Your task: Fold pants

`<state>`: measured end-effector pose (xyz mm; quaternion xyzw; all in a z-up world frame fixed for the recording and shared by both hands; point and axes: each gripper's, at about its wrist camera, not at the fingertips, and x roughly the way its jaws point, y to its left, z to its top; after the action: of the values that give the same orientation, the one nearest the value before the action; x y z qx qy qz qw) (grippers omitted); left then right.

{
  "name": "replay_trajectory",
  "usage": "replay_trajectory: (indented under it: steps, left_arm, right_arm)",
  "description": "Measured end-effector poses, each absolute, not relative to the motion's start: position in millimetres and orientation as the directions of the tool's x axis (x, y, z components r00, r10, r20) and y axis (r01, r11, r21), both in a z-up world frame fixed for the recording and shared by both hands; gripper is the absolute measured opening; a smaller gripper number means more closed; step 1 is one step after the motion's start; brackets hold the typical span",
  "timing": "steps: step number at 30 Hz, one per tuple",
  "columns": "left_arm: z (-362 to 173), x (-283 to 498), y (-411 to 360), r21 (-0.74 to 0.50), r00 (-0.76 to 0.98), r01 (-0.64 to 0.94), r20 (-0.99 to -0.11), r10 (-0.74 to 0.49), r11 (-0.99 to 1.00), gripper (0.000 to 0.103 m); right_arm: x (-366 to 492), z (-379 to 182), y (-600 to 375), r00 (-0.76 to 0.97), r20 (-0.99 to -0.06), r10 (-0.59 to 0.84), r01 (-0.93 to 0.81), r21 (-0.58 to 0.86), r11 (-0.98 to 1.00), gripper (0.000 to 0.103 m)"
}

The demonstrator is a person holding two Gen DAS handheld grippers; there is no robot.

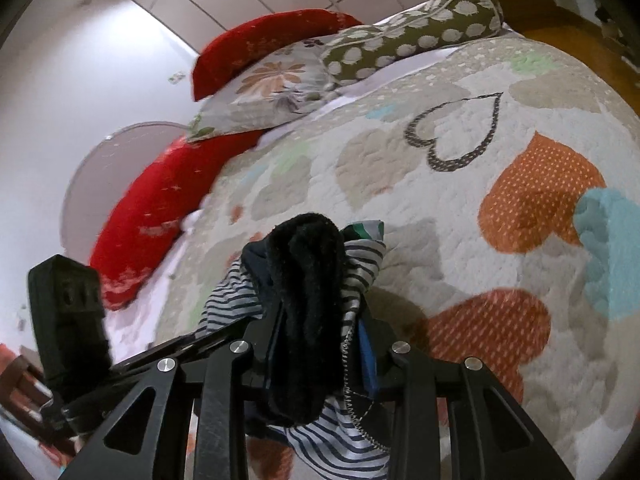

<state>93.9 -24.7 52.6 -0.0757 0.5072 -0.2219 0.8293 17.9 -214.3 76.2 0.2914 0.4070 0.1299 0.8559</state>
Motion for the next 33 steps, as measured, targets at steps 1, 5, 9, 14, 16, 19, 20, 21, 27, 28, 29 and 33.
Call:
replay_trajectory:
  steps: [1, 5, 9, 14, 16, 19, 20, 21, 27, 28, 29, 33]
  left_arm:
    - [51.5, 92.8, -20.9, -0.365, 0.380, 0.287, -0.806, -0.455, 0.886, 0.040]
    - [64.5, 74.8, -3.6, -0.365, 0.421, 0.277, -0.785, -0.454, 0.889, 0.047]
    - [77.7, 50.0, -1.5, -0.324, 0.478, 0.308, -0.760, -0.440, 0.894, 0.048]
    - [51.9, 35.4, -13.5, -0.353, 0.415, 0.313, -0.784, -0.461, 0.882, 0.052]
    - [39.2, 33.1, -15.0, -0.353, 0.395, 0.291, -0.802, -0.448, 0.889, 0.052]
    - [34.1, 27.0, -11.8, -0.352, 0.394, 0.283, -0.805, -0.443, 0.892, 0.055]
    - [37.0, 24.4, -8.6, -0.361, 0.394, 0.281, -0.801, -0.450, 0.889, 0.056]
    - [39.8, 21.8, -6.2, -0.368, 0.396, 0.279, -0.798, -0.455, 0.887, 0.060]
    - [64.1, -17.6, 16.5, -0.356, 0.479, 0.238, -0.766, -0.428, 0.904, 0.076]
    - [67.5, -26.7, 19.0, -0.337, 0.504, 0.234, -0.760, -0.410, 0.912, 0.076]
    - [71.3, -37.8, 21.1, -0.307, 0.535, 0.231, -0.752, -0.385, 0.923, 0.077]
    - [86.7, -78.5, 27.1, -0.157, 0.680, 0.189, -0.692, -0.245, 0.969, 0.078]
  right_arm:
    - [20.6, 72.1, -214.7, 0.632, -0.647, 0.427, 0.048, 0.582, 0.812, 0.040]
    - [12.2, 69.6, -223.4, 0.648, -0.664, 0.373, 0.093, 0.555, 0.826, 0.044]
    - [-14.3, 100.1, -228.8, 0.753, -0.603, 0.262, 0.104, 0.504, 0.858, 0.044]
    - [-19.5, 108.0, -211.0, 0.730, -0.535, 0.426, -0.024, 0.603, 0.798, 0.044]
    - [-15.8, 95.0, -203.2, 0.692, -0.554, 0.462, -0.019, 0.626, 0.780, 0.044]
    - [-10.7, 70.3, -204.9, 0.661, -0.609, 0.439, 0.051, 0.620, 0.783, 0.042]
    - [-10.0, 62.0, -209.2, 0.654, -0.620, 0.434, 0.078, 0.625, 0.776, 0.041]
    - [-12.1, 56.9, -215.4, 0.656, -0.614, 0.439, 0.094, 0.643, 0.760, 0.041]
    - [-57.1, 83.1, -223.5, 0.722, -0.589, 0.363, 0.089, 0.599, 0.796, 0.050]
    - [-66.7, 85.3, -220.5, 0.725, -0.600, 0.338, 0.096, 0.573, 0.814, 0.051]
    - [-78.1, 86.5, -218.8, 0.724, -0.614, 0.313, 0.105, 0.548, 0.830, 0.052]
    - [-121.3, 81.0, -208.9, 0.724, -0.646, 0.240, 0.140, 0.479, 0.867, 0.054]
